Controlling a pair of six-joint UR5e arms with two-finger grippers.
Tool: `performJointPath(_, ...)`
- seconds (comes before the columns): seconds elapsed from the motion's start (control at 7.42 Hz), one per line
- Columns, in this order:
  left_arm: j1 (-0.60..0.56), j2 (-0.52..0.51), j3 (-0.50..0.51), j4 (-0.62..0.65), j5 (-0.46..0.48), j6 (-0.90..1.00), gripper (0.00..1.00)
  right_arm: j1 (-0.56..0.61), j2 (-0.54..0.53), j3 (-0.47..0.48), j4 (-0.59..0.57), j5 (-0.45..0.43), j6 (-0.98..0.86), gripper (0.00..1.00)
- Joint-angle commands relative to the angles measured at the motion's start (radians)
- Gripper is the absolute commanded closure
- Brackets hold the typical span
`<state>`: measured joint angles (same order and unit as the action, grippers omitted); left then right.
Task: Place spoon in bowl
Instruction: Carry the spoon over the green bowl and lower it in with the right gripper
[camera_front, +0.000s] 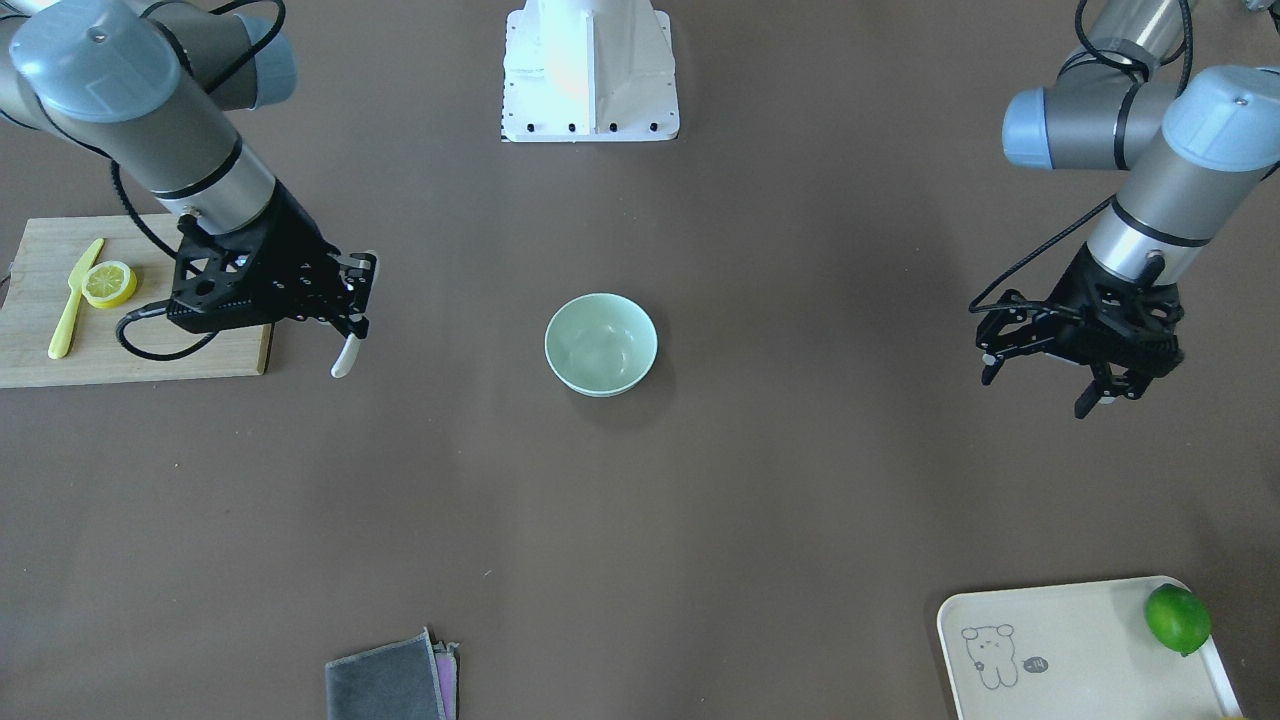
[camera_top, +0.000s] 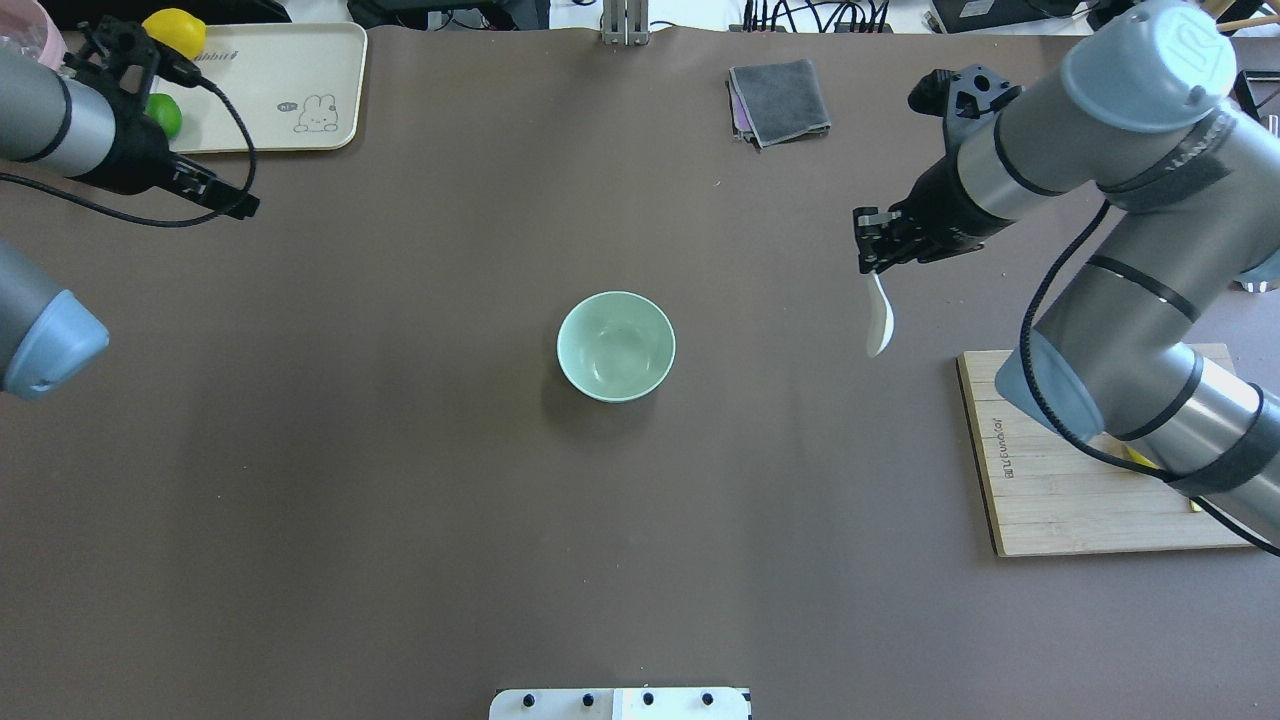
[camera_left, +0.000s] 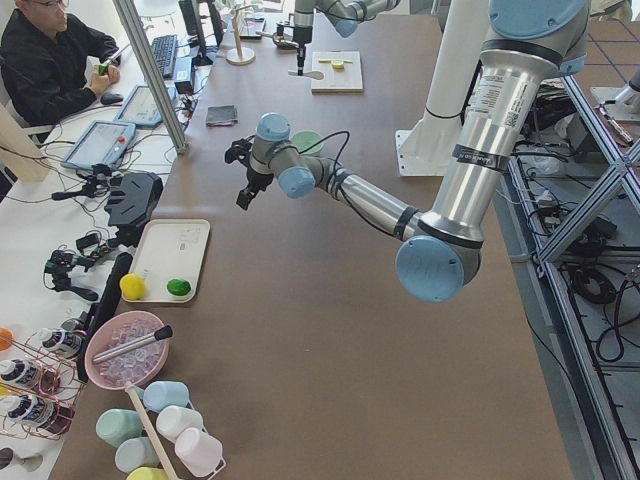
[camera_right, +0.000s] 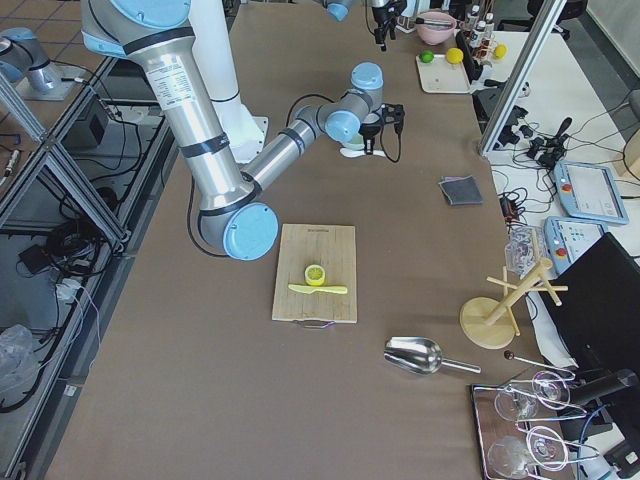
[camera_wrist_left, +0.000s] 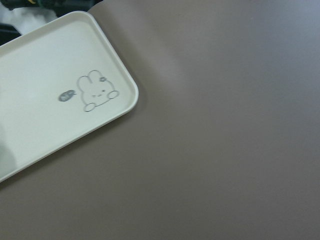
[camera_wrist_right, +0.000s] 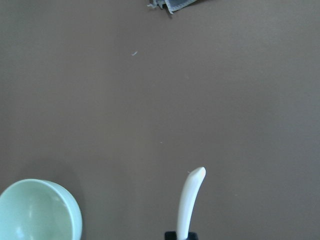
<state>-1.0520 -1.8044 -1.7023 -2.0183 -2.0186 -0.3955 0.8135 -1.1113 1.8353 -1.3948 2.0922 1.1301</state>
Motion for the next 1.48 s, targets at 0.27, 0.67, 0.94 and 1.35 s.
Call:
performJointPath(0.27,-0.118,0.183,0.013,-0.048,-0.006,0.013,0.02,-0.134,0.253,-0.201,0.0,-0.178,0.164,1.0)
performJointPath(0.67,-0.134,0.186,0.035,-0.048,-0.009,0.012,0.02,-0.195,0.336,-0.286,0.01,-0.279,0.206,1.0)
performJointPath(0.94,-0.138,0.186,0.042,-0.048,-0.009,0.012,0.02,-0.24,0.346,-0.307,0.022,-0.337,0.206,1.0)
performJointPath(1.35,-0.144,0.183,0.062,-0.046,-0.009,0.012,0.02,-0.246,0.369,-0.399,0.112,-0.366,0.224,0.86)
